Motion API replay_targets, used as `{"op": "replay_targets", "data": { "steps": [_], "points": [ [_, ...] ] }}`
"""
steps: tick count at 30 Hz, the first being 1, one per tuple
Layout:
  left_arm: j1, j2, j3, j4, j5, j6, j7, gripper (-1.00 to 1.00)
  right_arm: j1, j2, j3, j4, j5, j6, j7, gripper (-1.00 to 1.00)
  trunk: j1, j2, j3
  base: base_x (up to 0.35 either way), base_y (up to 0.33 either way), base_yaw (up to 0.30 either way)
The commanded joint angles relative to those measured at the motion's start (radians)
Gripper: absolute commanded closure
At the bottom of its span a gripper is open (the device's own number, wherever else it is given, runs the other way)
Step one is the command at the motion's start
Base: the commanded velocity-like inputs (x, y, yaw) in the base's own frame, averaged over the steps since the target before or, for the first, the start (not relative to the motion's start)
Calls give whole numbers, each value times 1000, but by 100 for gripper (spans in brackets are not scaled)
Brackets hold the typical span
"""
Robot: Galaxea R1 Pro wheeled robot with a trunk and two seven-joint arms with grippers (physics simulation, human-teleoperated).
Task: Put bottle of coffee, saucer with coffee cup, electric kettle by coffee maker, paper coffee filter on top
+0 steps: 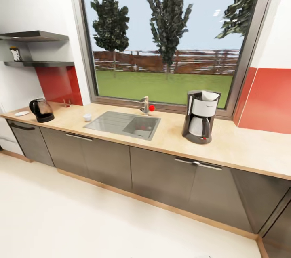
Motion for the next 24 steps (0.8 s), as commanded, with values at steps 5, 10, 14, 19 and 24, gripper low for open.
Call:
{"op": "replay_targets", "data": {
  "steps": [5, 10, 14, 19, 24],
  "points": [
    [-1, 5, 1, 2, 13, -3, -3, -100, 0, -1, 7, -2, -8, 5, 1, -100, 0, -2, -3, 75, 11, 270],
    [-1, 5, 1, 2, 37, -3, -3, -100, 0, 0, 7, -2, -6, 5, 0, -100, 0, -2, -3, 214, 128, 273],
    [-1, 4, 1, 2, 51, -3, -3, -100, -1, 1, 7, -2, -5, 5, 0, -100, 0, -2, -3, 263, 181, 273],
    [-1, -1, 1, 1, 54, -3, -3, -100, 0, 0, 7, -2, -4, 4, 1, -100, 0, -2, -3, 271, 190, 226],
    [-1, -1, 2, 1, 56, -4, -3, -100, 0, -3, 7, -1, -3, 3, 1, -100, 0, -2, -3, 273, 200, 43]
  ]
}}
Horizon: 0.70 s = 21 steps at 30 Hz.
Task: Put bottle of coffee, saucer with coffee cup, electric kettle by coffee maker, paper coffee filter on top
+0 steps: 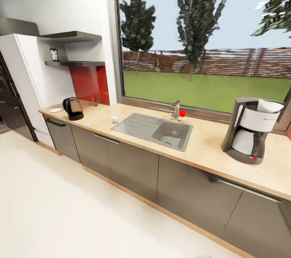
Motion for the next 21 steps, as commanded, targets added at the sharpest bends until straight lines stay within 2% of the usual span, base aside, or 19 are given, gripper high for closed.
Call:
{"op": "replay_targets", "data": {
  "steps": [1, 8, 15, 21],
  "points": [
    [-1, 0, 0, 1, 6, -3, -6, -100, -1, -1, 7, -2, -8, 4, 1, -100, 1, -2, -2, 273, 209, 14],
    [-1, 0, 2, 1, 5, -3, -6, -100, -1, -2, 7, -1, -8, 4, 1, -100, 1, -2, -2, 276, 208, 4],
    [-1, 2, 2, 1, 5, -2, -6, -100, 8, 1, 8, -1, -9, 4, 2, -100, 1, -2, -2, 318, 83, 0],
    [-1, 0, 2, 1, 5, -2, -6, -100, 13, -1, 8, 1, -7, 4, 1, -100, 1, -2, -2, 260, 175, 0]
  ]
}}
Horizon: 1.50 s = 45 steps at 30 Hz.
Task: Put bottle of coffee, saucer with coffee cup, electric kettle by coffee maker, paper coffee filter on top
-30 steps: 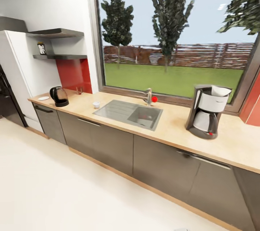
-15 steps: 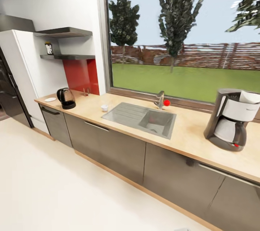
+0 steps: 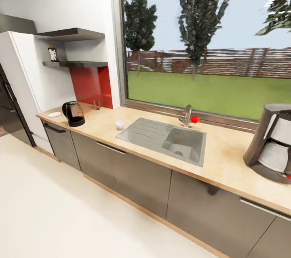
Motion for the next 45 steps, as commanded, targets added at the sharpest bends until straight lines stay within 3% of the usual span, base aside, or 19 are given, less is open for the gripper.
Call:
{"op": "replay_targets", "data": {
  "steps": [1, 18, 21, 23, 25, 26, 28, 30, 31, 33, 36, 45],
  "points": [
    [-1, 0, 0, 1, 6, -2, -6, -100, 0, -1, 7, -1, -9, 4, 1, -100, 1, -2, -2, 199, 162, 0],
    [-1, 0, 0, 1, 6, -2, -6, -100, 67, 1, 6, -3, -1, 3, 1, -100, 1, -2, -2, 101, 83, 0],
    [-1, 0, 0, 1, 6, -2, -6, -100, 70, 3, -12, -8, 47, 0, 1, -100, 1, -2, -2, 3, 2, 0],
    [-1, 0, 0, 0, 6, -2, -6, -100, 71, 5, -94, -6, 159, -3, 1, -100, 1, -2, -2, 1, 1, 0],
    [-1, 0, 0, 0, 6, -2, -6, -100, 72, 9, -260, -5, 329, -4, 1, -100, 1, -2, -2, 0, 0, 0],
    [-1, 0, 0, 0, 6, -2, -6, -100, 72, 9, -310, -4, 373, -4, 1, -100, 1, -2, -2, 0, 0, 0],
    [-1, 0, 0, 0, 6, -2, -6, -100, 72, 10, -505, -5, 536, -5, 1, -100, 1, -2, -2, 0, 0, 0],
    [-1, 0, 1, 0, 7, -2, -6, -100, 72, 9, -645, -6, 645, -6, 1, -100, 1, -2, -2, 28, 28, 0],
    [-1, -1, 1, -1, 7, -2, -6, -100, 72, 9, -686, -5, 674, -6, 1, -100, 1, -2, -2, 93, 113, 0],
    [-1, -1, 2, -1, 8, -2, -6, -100, 72, 8, -728, -3, 706, -8, 1, -100, 1, -2, -2, 136, 178, 0],
    [-1, -1, 1, -2, 8, -2, -6, -100, 72, 5, -748, -2, 721, -9, 1, -100, 1, -2, -2, 162, 219, 0],
    [-1, -3, -2, -6, 8, -2, -6, -100, 72, 5, -757, -1, 728, -9, 1, -100, 1, -2, -2, 180, 244, 0]
  ]
}}
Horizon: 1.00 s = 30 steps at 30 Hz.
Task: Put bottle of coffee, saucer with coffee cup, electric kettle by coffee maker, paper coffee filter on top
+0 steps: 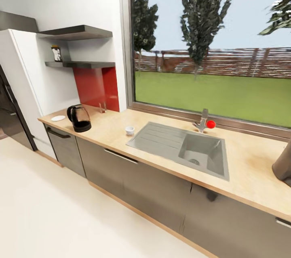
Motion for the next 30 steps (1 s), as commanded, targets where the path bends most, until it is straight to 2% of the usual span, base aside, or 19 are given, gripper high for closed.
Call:
{"op": "replay_targets", "data": {
  "steps": [1, 10, 14, 20, 25, 30],
  "points": [
    [-1, 0, 0, 1, 6, -2, -6, -100, 0, 0, 8, -2, -1, 6, 2, -100, 1, -2, -2, 187, 249, 0],
    [-1, 1, 5, -1, 7, -2, -6, -100, 0, 1, 5, -12, -2, -14, 2, -100, 1, -2, -2, 190, 249, 21],
    [-1, 2, 5, -1, 8, -1, -6, -100, 0, -4, 8, -10, 0, -47, 2, -100, 1, -2, -2, 202, 249, 210],
    [-1, 3, 5, -1, 10, -2, -5, -100, 0, -8, 9, -4, 3, -56, 2, -100, 1, -2, -2, 217, 249, 267],
    [-1, 7, 3, -1, 47, -2, -4, -100, 0, -41, 9, -1, 4, -57, 2, -100, 1, -2, -3, 229, 247, 278],
    [-1, 10, 1, 0, 69, -2, -4, -100, 11, -60, 9, 17, 5, -54, 4, -100, 1, -2, -6, 232, 244, 279]
  ]
}}
